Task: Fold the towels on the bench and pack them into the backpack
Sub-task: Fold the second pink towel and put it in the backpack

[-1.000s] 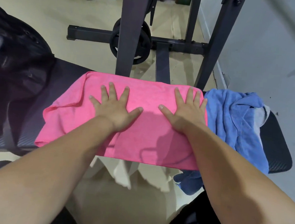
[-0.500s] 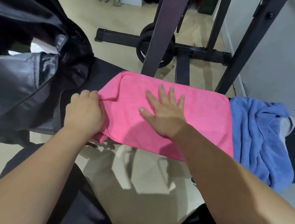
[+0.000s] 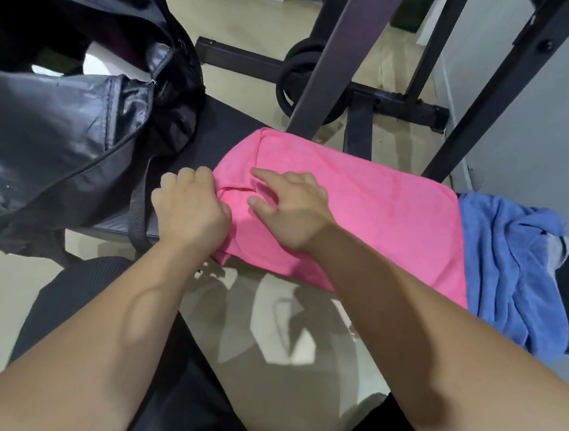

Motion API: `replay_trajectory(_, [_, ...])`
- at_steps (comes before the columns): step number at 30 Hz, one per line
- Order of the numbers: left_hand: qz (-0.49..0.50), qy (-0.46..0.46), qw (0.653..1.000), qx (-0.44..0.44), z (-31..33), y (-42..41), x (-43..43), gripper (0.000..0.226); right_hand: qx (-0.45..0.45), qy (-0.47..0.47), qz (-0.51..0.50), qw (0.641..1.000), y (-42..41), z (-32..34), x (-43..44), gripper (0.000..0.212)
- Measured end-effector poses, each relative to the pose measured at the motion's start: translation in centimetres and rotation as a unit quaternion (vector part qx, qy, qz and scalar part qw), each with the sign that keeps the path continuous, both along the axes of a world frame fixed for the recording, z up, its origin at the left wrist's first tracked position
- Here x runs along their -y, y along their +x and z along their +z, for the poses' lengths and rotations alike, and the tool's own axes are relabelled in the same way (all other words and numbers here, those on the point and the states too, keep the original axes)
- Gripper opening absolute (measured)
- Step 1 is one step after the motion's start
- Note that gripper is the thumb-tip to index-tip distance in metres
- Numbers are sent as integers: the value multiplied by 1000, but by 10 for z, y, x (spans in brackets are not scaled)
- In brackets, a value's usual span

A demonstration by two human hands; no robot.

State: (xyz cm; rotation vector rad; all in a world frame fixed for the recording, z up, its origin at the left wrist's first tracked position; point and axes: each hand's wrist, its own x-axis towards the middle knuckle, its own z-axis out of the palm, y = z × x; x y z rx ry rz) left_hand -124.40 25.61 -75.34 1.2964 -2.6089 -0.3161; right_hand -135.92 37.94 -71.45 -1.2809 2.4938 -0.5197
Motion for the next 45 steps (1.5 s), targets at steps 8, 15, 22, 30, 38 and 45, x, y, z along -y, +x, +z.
replay_trajectory(8, [-28,101,986,-131,1,2,5,55,244,-85,-95,961,17,-21,38,50])
replay_trajectory(15, [-110,157,948,-255,-2,3,0,50,277,-84,-121,950,19,-20,49,68])
replay_trajectory(22, [-35,255,913,-315,6,5,-1,60,391,-143,-169,893,4,-13,46,43])
replay_trajectory(30, [14,301,929,-214,31,19,3,9,375,-265,-195,867,-18,9,44,40])
replay_trajectory(38, [-38,133,985,-103,46,30,6,7,364,-284,-190,866,-32,29,46,42])
replay_trajectory(45, [6,308,941,-143,74,35,6,39,396,-251,-180,865,-32,42,46,42])
